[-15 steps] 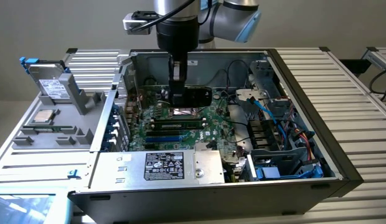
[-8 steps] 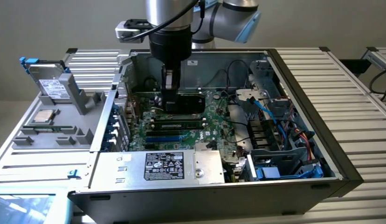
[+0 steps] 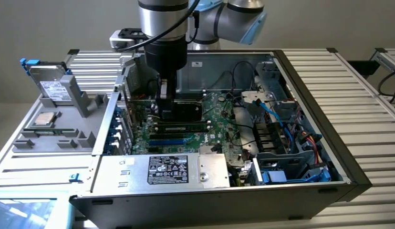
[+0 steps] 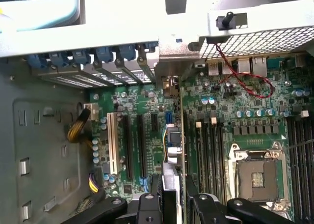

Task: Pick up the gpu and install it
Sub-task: 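Insert the gpu into the slot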

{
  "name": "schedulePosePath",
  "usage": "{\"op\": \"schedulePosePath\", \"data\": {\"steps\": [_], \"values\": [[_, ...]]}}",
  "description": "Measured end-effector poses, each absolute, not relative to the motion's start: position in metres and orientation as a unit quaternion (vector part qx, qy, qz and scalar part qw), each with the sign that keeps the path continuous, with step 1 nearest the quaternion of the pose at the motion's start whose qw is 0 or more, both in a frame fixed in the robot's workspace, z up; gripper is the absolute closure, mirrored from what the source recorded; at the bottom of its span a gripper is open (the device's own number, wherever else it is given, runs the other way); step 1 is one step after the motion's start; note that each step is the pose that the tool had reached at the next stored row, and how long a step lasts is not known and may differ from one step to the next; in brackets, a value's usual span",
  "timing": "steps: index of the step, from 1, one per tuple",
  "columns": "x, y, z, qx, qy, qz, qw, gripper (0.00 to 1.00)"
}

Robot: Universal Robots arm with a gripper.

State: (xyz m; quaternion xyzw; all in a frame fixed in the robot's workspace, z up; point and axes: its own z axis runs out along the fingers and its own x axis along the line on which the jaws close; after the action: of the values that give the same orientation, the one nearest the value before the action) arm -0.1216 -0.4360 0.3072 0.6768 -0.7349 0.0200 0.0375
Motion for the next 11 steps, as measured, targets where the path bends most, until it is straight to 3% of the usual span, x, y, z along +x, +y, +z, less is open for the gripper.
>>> {"op": "schedulePosePath", "data": {"steps": [11], "values": [[-0.122,-0.446,0.289,0.677,-0.735,0.011,0.029,0.71]]}}
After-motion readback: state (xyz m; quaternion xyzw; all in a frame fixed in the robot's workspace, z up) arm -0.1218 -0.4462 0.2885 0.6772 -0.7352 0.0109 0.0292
